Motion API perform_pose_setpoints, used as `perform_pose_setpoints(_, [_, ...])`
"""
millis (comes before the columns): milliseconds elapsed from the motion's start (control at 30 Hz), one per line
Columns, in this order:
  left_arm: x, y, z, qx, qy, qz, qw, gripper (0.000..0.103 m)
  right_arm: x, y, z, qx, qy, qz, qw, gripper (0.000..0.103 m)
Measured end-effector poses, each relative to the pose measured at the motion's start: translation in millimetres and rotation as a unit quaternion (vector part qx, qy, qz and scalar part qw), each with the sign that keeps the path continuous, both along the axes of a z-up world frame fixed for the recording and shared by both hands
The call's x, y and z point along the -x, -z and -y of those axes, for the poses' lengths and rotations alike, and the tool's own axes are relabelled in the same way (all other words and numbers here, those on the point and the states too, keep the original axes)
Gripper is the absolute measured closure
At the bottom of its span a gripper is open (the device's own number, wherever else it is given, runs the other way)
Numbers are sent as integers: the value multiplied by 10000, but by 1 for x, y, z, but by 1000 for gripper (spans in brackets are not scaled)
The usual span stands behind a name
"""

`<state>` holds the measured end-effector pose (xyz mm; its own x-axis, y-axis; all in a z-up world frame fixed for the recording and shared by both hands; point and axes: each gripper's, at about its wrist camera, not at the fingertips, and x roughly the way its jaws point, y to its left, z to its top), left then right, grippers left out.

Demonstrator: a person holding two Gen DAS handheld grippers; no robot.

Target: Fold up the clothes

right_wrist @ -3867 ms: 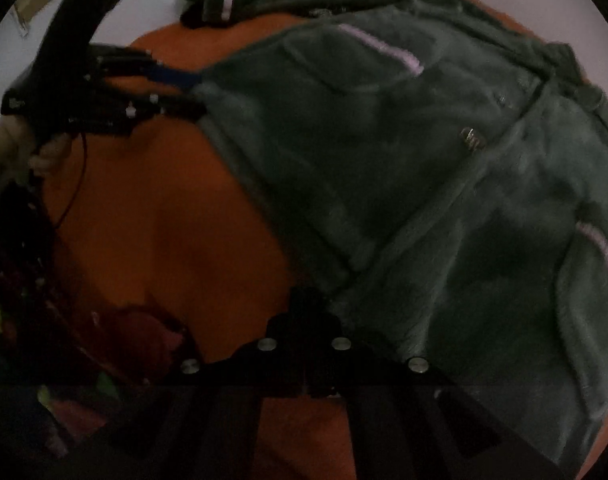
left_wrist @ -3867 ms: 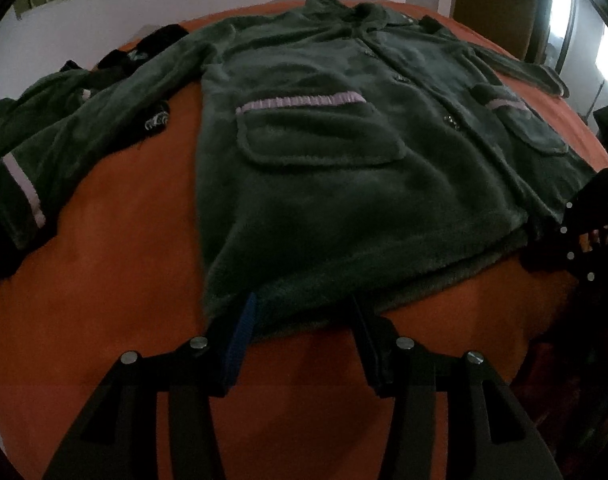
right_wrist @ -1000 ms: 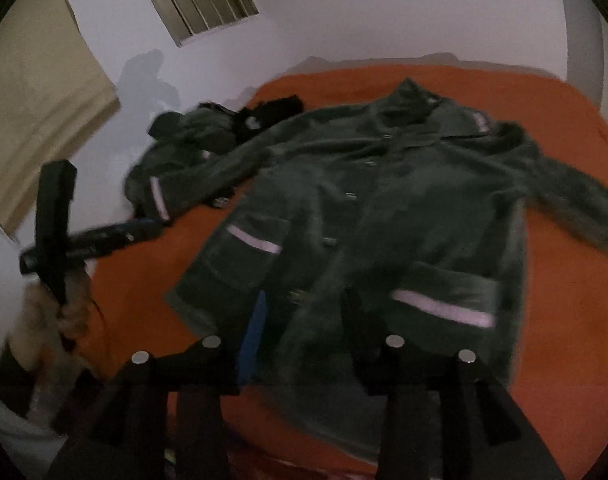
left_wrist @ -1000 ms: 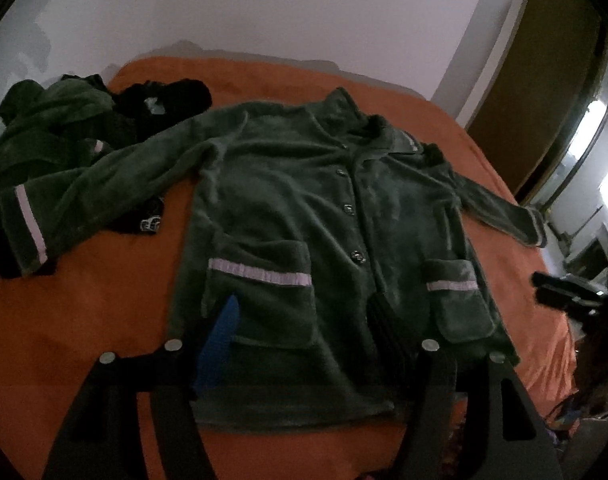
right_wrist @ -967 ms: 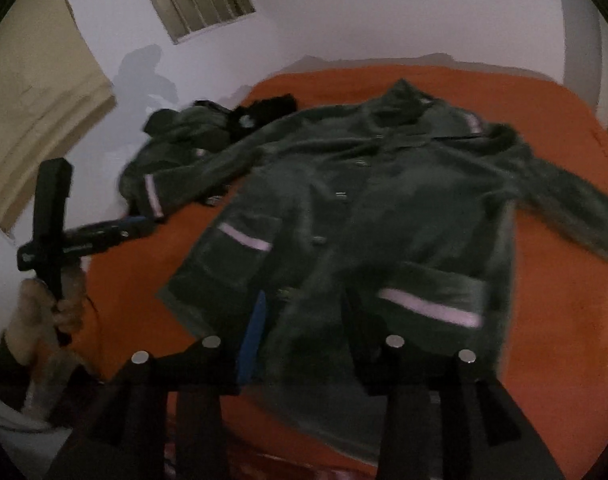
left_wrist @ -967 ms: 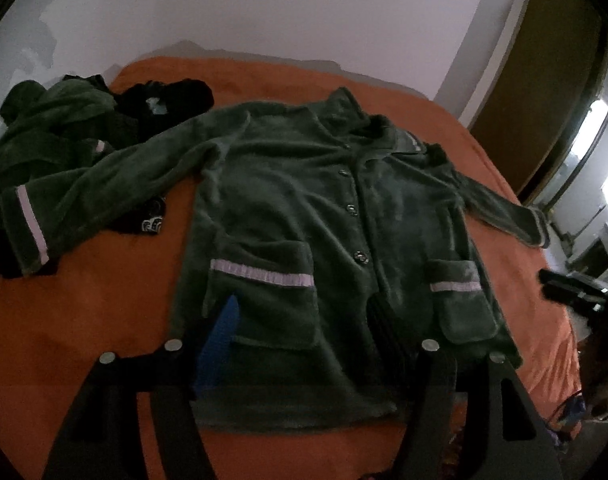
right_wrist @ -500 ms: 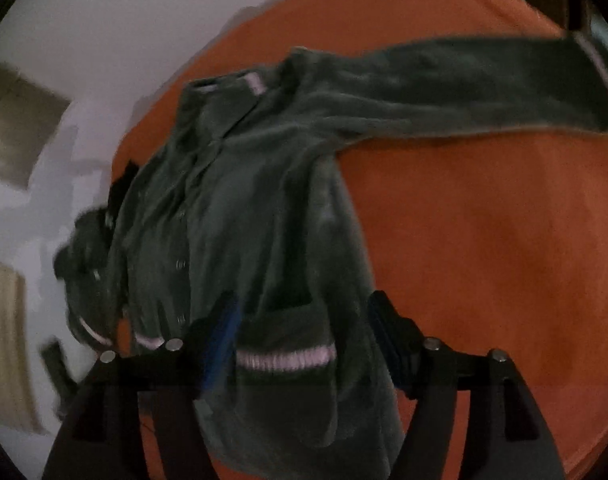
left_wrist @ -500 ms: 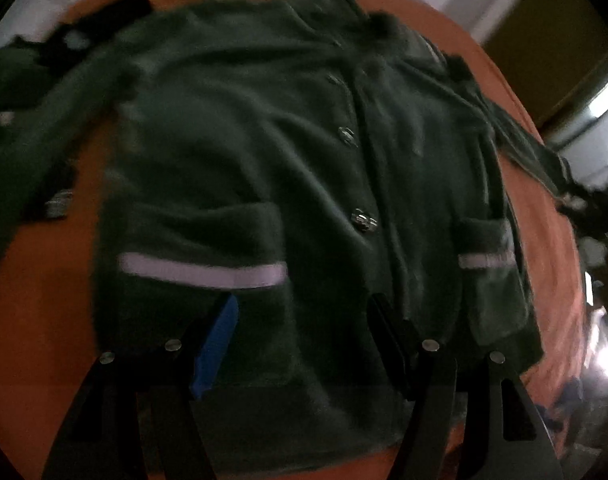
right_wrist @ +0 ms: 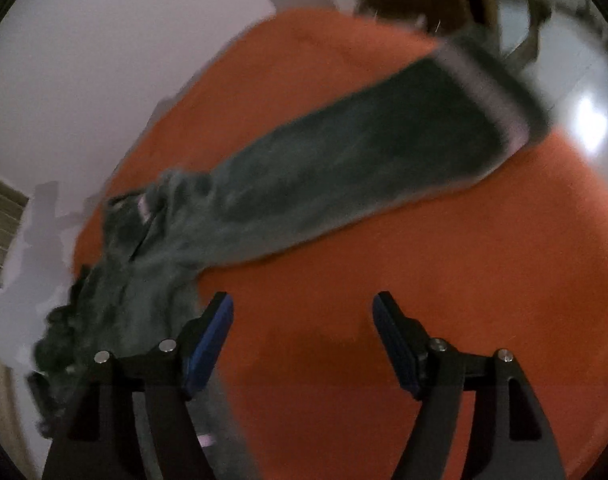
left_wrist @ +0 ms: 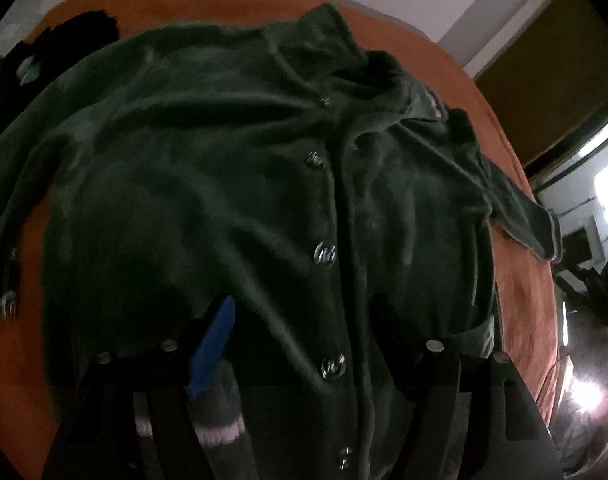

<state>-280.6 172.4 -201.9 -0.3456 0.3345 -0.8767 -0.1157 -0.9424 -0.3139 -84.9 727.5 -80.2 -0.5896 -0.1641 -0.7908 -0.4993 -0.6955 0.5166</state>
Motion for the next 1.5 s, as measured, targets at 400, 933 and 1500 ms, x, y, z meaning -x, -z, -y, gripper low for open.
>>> perform_pose_setpoints(400, [113, 15, -97, 509, 1053, -463, 9921, 29, 1, -10, -49, 142, 216, -472, 9986, 24])
perform_pose_setpoints(933, [206, 12, -170, 1923, 744, -1509, 9668, 93, 82, -12, 68, -70, -1559, -605, 9859, 24])
perform_pose_setpoints(1500, [222, 12, -126, 2042, -360, -1356, 9688, 93, 111, -6, 169, -348, -3187, -764, 9441, 38])
